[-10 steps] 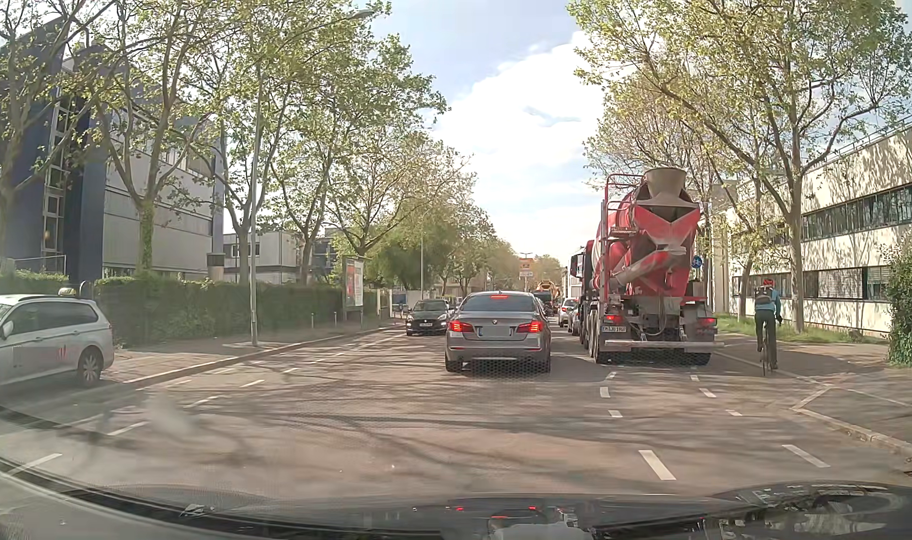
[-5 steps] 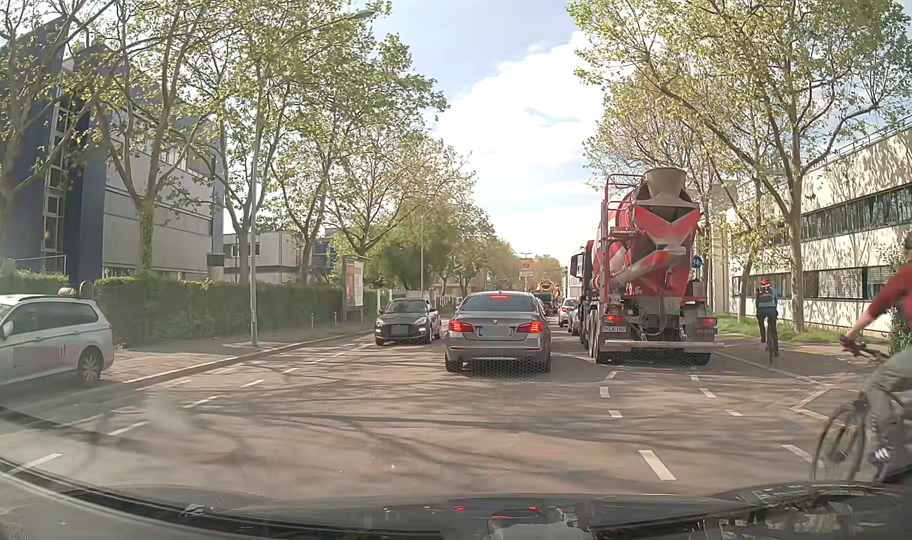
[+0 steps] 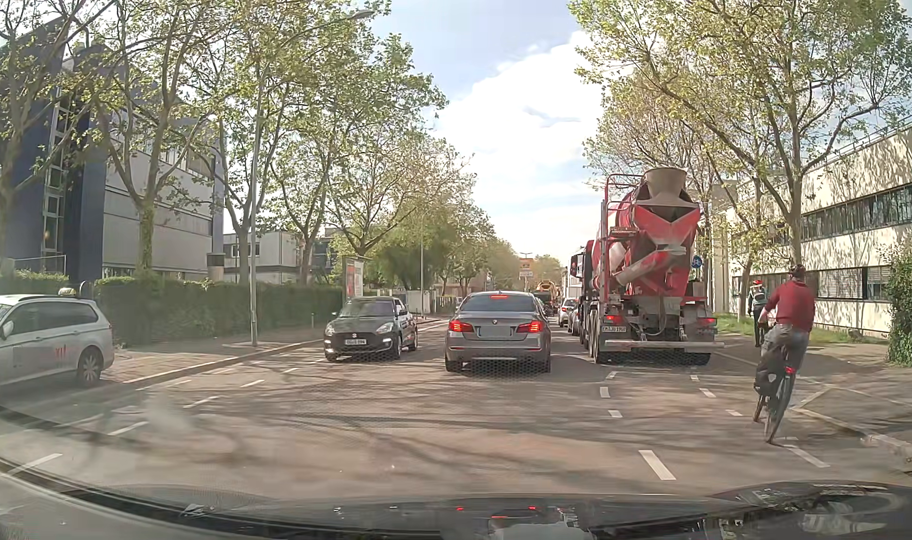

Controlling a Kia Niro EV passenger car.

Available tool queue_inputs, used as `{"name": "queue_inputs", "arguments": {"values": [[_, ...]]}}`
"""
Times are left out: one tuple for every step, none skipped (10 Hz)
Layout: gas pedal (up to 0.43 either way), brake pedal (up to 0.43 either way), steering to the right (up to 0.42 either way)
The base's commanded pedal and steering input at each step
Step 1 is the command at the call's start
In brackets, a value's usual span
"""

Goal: Follow the waypoints while adhering to traffic rules and regulations

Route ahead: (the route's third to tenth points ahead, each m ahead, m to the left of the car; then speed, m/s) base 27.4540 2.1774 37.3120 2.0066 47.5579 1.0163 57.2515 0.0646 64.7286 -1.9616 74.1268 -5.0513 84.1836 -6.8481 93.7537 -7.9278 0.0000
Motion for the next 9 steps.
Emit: {"name": "queue_inputs", "arguments": {"values": [[0.0, 0.22, 0.035], [0.0, 0.22, 0.035], [0.0, 0.213, 0.035], [0.0, 0.22, 0.035], [0.0, 0.22, 0.035], [0.0, 0.22, 0.035], [0.0, 0.22, 0.035], [0.0, 0.22, 0.035], [0.0, 0.22, 0.035]]}}
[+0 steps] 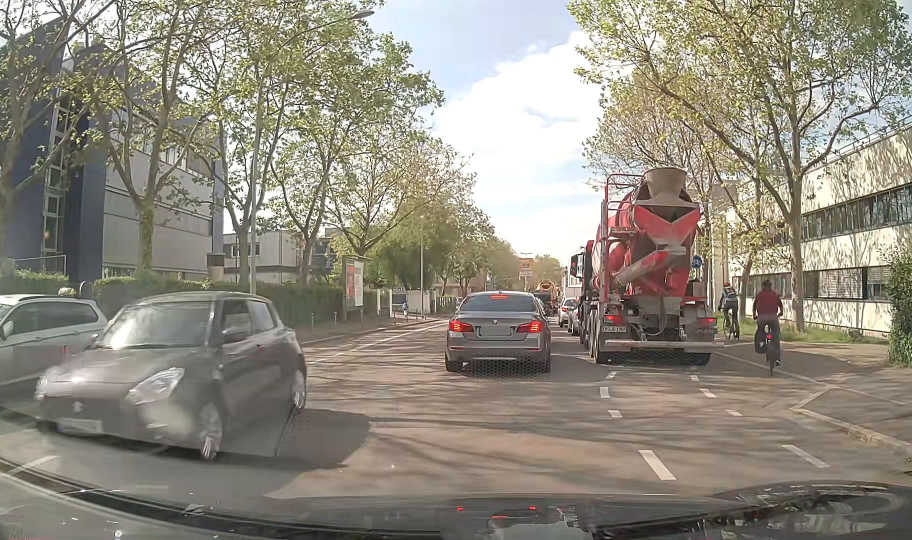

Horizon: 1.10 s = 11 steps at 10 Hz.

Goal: Follow the waypoints while adhering to traffic rules and regulations

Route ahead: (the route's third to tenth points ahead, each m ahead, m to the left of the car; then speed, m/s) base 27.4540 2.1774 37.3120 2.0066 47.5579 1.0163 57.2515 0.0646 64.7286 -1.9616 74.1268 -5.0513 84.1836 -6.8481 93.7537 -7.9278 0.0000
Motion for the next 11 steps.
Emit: {"name": "queue_inputs", "arguments": {"values": [[0.0, 0.213, 0.035], [0.0, 0.22, 0.035], [0.0, 0.213, 0.035], [0.0, 0.22, 0.035], [0.0, 0.22, 0.035], [0.0, 0.22, 0.035], [0.0, 0.22, 0.035], [0.0, 0.22, 0.035], [0.0, 0.22, 0.035], [0.0, 0.22, 0.035], [0.0, 0.22, 0.035]]}}
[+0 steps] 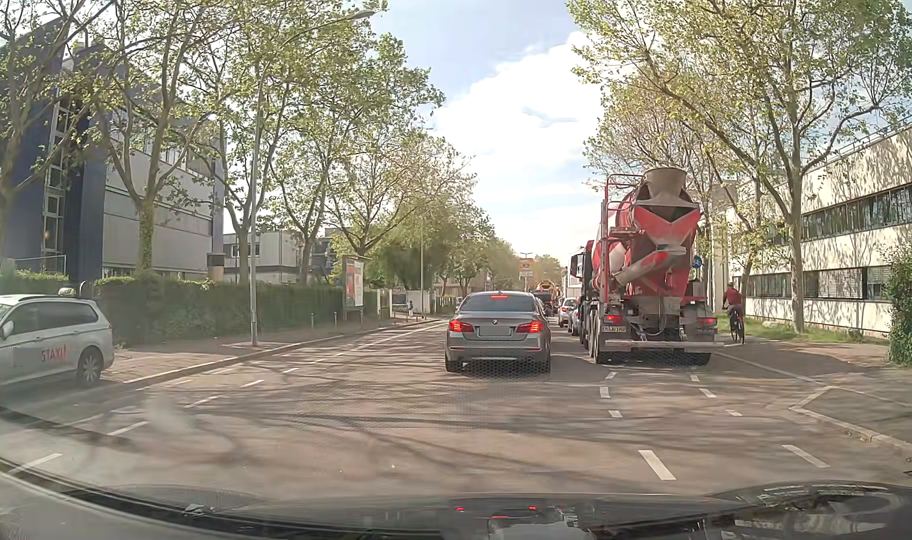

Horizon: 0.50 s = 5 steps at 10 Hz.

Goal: Follow the waypoints while adhering to traffic rules and regulations

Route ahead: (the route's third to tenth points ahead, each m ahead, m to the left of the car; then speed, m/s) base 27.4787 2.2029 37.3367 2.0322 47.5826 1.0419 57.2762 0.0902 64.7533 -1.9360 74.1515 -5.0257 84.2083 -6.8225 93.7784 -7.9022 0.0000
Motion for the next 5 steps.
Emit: {"name": "queue_inputs", "arguments": {"values": [[0.0, 0.22, 0.035], [0.0, 0.22, 0.035], [0.0, 0.22, 0.035], [0.0, 0.22, 0.035], [0.0, 0.22, 0.035]]}}
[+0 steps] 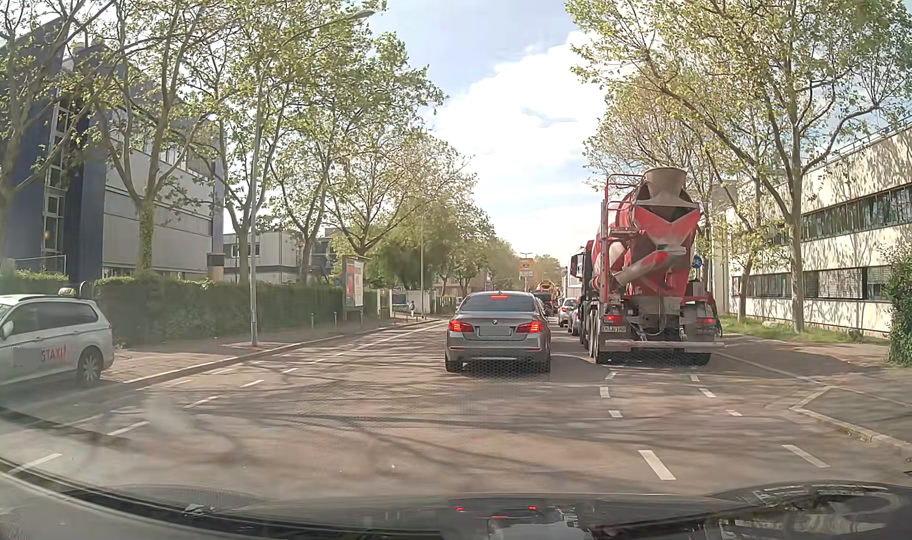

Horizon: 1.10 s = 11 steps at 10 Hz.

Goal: Follow the waypoints while adhering to traffic rules and regulations

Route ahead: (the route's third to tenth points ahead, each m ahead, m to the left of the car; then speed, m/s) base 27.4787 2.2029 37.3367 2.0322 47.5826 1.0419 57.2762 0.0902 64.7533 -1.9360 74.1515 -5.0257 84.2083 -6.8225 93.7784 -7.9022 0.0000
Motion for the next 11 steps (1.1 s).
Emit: {"name": "queue_inputs", "arguments": {"values": [[0.0, 0.213, 0.035], [0.0, 0.22, 0.035], [0.0, 0.22, 0.035], [0.0, 0.22, 0.035], [0.0, 0.213, 0.035], [0.0, 0.22, 0.035], [0.0, 0.22, 0.035], [0.0, 0.213, 0.035], [0.0, 0.22, 0.035], [0.0, 0.22, 0.035], [0.0, 0.22, 0.035]]}}
